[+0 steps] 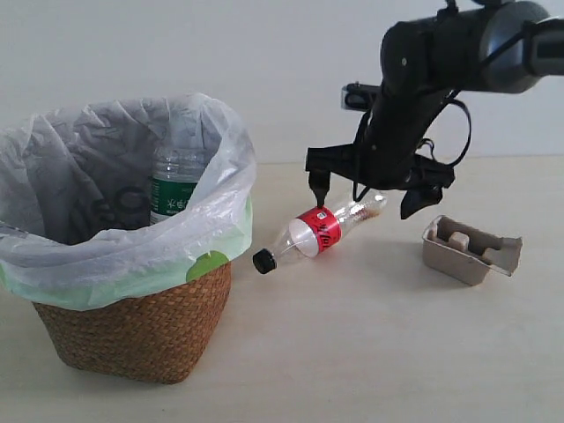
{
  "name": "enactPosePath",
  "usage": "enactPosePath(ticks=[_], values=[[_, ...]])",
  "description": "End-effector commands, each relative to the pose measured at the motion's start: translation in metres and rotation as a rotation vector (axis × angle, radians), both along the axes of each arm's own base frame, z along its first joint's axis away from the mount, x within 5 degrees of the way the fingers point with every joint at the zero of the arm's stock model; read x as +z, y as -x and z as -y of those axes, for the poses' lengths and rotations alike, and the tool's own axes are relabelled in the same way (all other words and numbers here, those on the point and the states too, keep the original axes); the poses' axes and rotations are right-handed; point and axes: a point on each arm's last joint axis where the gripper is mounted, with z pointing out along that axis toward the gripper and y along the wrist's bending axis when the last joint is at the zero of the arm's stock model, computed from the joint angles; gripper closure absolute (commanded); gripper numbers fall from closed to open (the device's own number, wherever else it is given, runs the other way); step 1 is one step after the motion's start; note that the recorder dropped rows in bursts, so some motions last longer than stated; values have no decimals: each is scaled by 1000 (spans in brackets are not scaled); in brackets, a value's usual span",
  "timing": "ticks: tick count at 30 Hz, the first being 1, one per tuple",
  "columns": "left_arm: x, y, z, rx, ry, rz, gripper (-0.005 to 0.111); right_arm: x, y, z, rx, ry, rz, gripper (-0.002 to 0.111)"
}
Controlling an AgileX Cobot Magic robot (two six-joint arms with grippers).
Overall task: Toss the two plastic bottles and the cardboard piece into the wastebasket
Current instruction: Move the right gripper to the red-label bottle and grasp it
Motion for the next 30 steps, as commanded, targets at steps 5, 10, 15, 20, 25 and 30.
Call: enactPosePath(ticks=[5,10,15,20,25,30], values=[[2,0,0,4,9,14,-1,-29,-25,-14,-140,-188,97,7],[2,0,0,4,9,14,-1,-49,-29,-19,-186,-231,59,7],[2,0,0,4,9,14,-1,-64,-30,-19,-221,-222,30,7],[2,0,0,4,9,14,-1,-76,-32,-19,-232,-211,13,7],[2,0,0,4,9,14,-1,-81,-35,-20,-238,-225,35,7],[2,0,0,4,9,14,-1,-81,-36,-21,-208,-215,49,22]])
